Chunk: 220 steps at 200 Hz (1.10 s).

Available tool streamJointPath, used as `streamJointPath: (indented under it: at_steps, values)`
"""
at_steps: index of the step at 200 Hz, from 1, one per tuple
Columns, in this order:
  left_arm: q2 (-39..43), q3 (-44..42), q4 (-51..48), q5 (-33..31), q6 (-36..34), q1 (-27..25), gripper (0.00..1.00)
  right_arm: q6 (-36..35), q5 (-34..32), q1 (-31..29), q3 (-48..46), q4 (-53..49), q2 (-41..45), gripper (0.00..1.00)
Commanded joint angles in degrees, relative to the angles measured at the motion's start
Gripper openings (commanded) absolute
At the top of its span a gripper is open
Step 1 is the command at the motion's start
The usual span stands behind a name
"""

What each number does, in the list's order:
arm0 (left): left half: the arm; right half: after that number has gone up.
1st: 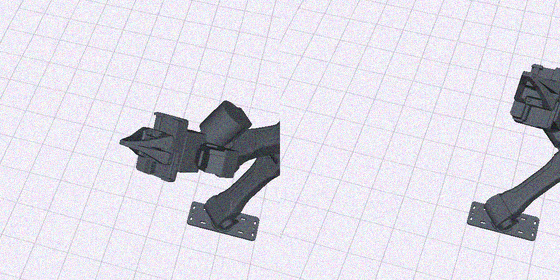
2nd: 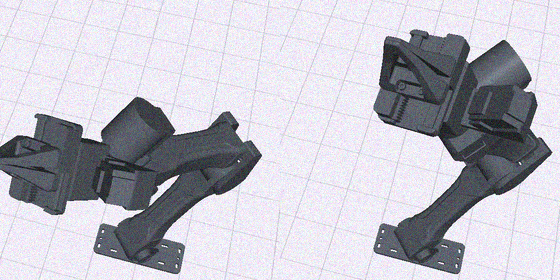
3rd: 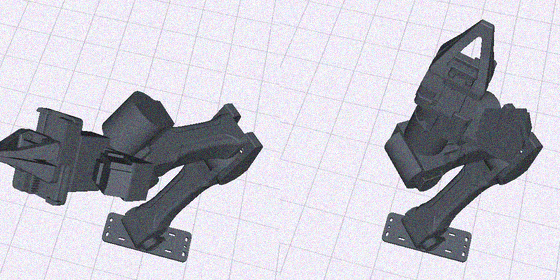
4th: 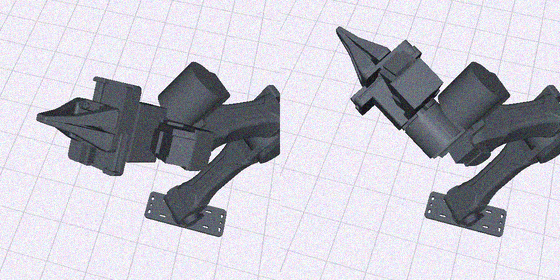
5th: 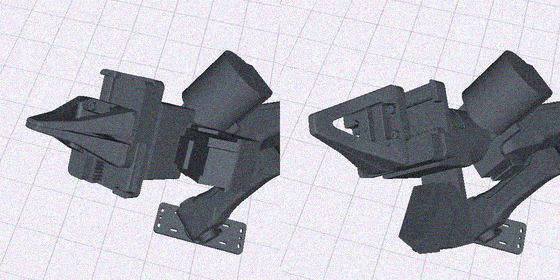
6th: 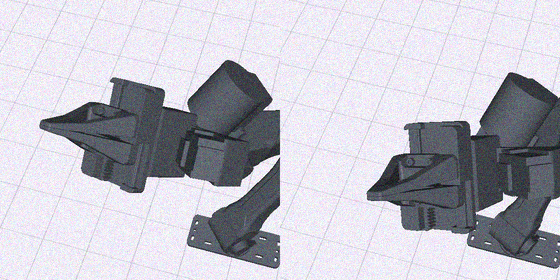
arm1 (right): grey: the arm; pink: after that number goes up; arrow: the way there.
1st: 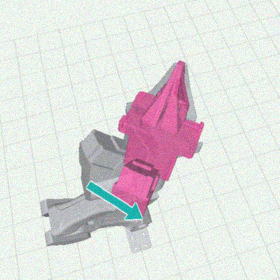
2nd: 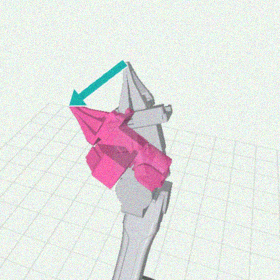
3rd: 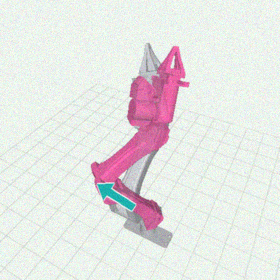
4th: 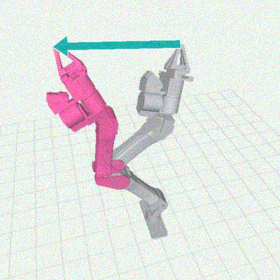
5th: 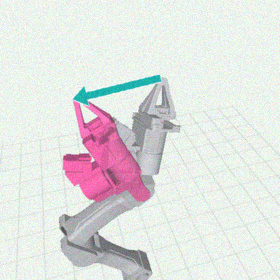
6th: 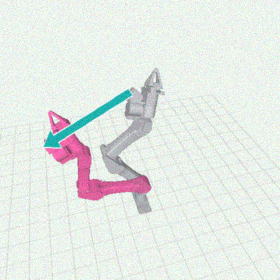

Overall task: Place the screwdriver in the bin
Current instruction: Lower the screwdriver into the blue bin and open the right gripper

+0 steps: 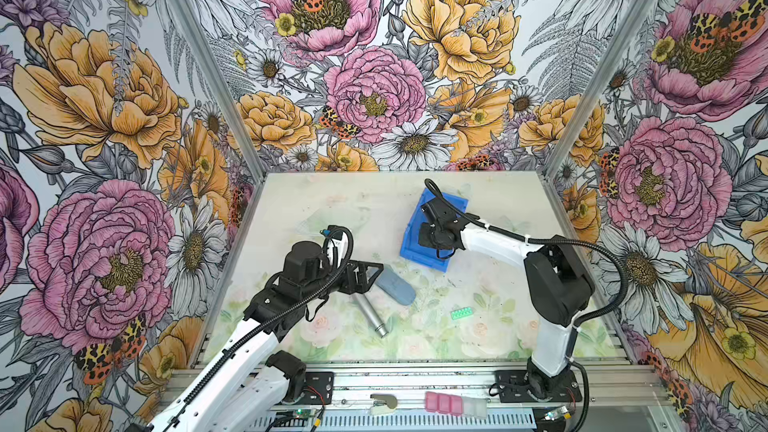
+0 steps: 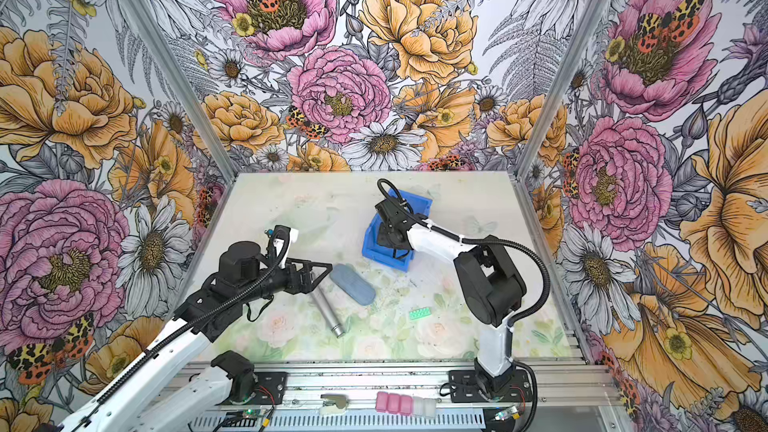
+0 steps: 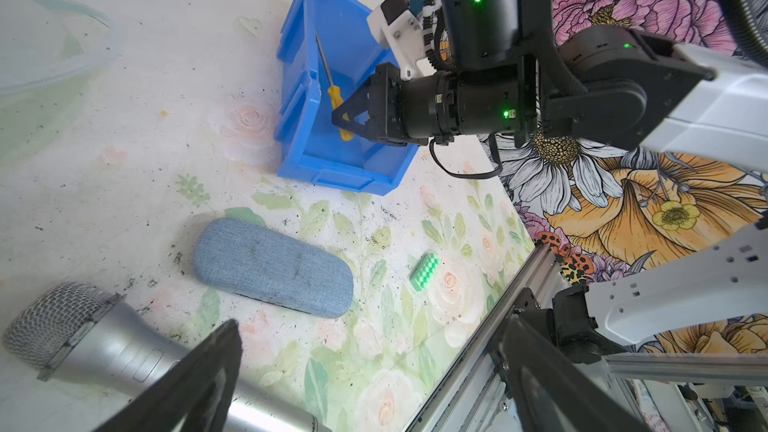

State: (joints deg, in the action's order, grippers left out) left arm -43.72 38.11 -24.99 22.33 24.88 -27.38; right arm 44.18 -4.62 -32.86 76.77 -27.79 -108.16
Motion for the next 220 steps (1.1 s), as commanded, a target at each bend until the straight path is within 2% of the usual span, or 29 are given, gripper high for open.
streamJointPath:
  at_steps: [1, 55, 103, 152, 171, 192, 220]
  values:
    - [0.3, 0.1, 1.4, -0.8, -1.4, -0.5, 0.99, 0.5, 0.6, 0.8, 2.0, 1.2, -1.7, 0.11]
    - [-0.2, 0.3, 1.5, -1.8, -2.1, -0.5, 0.99, -0.2, -0.4, 0.9, 2.5, 1.2, -1.9, 0.25]
    - [-0.7, 0.7, 1.4, -2.2, -2.8, -0.4, 0.99, -0.7, -1.0, 0.8, 2.9, 1.2, -0.3, 0.43]
    - [-0.7, 0.8, 1.4, -4.3, -2.9, 0.1, 0.99, -4.4, -2.9, 0.7, 2.8, 1.0, 5.2, 0.53]
    - [-0.3, 0.7, 1.3, -8.1, -2.5, 0.5, 0.99, -6.1, -4.5, 0.7, 1.8, 1.0, 8.8, 0.57]
    - [0.9, -0.1, 1.4, -16.3, -2.4, 1.0, 0.99, -8.7, -7.0, 0.6, -0.1, 1.1, 13.6, 0.63]
    - [1.4, -0.7, 1.5, -26.2, -4.8, 3.2, 0.99, -13.8, -11.4, 0.8, -3.5, 1.2, 20.2, 0.77]
